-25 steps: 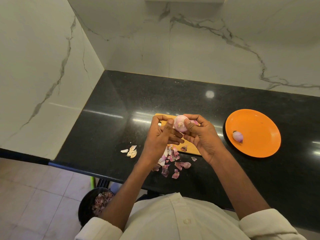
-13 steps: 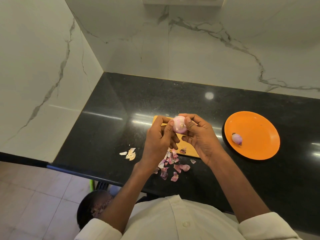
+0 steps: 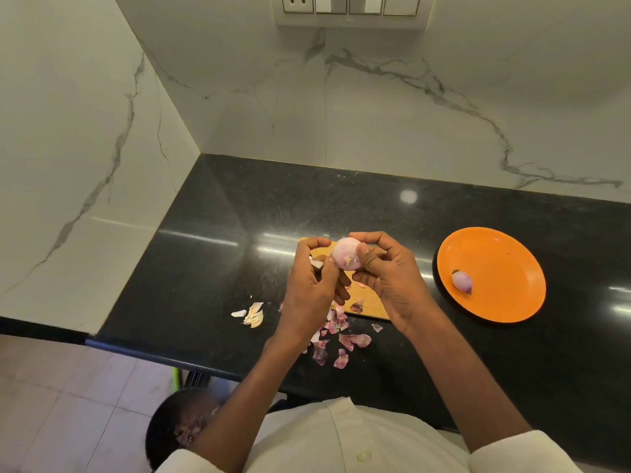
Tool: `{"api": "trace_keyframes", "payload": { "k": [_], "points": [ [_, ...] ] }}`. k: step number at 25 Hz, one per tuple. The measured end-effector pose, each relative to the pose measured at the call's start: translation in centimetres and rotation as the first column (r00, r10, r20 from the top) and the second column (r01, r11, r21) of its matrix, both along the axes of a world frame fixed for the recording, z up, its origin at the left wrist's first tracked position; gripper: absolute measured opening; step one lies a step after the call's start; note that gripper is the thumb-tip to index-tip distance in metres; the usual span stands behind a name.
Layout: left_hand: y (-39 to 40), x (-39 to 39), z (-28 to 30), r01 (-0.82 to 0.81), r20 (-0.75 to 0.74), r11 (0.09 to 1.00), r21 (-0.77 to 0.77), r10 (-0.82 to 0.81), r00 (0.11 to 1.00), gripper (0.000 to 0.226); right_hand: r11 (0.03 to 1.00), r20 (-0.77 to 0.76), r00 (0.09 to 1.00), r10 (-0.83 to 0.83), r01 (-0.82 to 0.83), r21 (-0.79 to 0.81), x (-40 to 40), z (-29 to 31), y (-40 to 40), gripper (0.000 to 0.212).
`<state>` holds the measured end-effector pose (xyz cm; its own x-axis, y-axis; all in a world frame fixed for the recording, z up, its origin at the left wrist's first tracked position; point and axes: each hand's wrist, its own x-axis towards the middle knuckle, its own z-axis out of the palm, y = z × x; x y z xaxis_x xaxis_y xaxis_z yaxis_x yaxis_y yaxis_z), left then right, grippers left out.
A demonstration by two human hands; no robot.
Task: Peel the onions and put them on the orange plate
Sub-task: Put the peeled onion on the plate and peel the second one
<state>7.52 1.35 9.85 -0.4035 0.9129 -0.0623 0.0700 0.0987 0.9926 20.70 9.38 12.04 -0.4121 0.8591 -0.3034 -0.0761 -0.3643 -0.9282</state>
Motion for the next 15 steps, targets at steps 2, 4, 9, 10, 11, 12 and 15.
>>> {"api": "trace_keyframes", "payload": {
  "k": [2,4,9,10,11,12,15],
  "points": [
    [0.1,0.1,-0.2,0.027,-0.068,0.999,-0.034,-0.029,0.997,0.014,1.000,0.006,1.000,-0.014,0.014,-0.018,0.0,-0.3,-0.1,0.020],
    [0.1,0.1,-0.2,0.012,-0.074,1.000,-0.017,-0.013,0.997,0.013,0.996,-0.015,0.999,-0.037,0.036,-0.081,-0.1,-0.3,-0.3,0.025],
    [-0.2,-0.4,0.1,-0.008,0.042,0.999,0.032,0.007,0.999,0.015,0.981,-0.062,0.998,-0.027,0.014,-0.193,-0.3,-0.2,-0.4,0.029],
    [-0.3,-0.5,0.1,0.004,0.081,0.999,0.045,-0.007,0.997,0.017,0.972,-0.093,0.995,-0.041,0.018,-0.234,-0.3,-0.1,-0.4,0.030],
    [-0.4,-0.7,0.2,0.016,0.111,0.998,0.053,-0.021,0.994,0.017,0.963,-0.125,0.991,-0.054,0.019,-0.270,-0.2,0.0,-0.4,0.030],
    [-0.5,-0.9,0.3,0.023,0.128,0.998,0.054,-0.029,0.991,0.018,0.953,-0.157,0.986,-0.064,0.014,-0.301,-0.2,0.0,-0.4,0.030],
    [-0.7,-1.7,0.1,0.004,0.057,0.999,0.036,-0.006,0.998,0.016,0.925,-0.247,0.966,-0.079,-0.021,-0.378,0.0,-0.1,-0.4,0.036]
  ]
}}
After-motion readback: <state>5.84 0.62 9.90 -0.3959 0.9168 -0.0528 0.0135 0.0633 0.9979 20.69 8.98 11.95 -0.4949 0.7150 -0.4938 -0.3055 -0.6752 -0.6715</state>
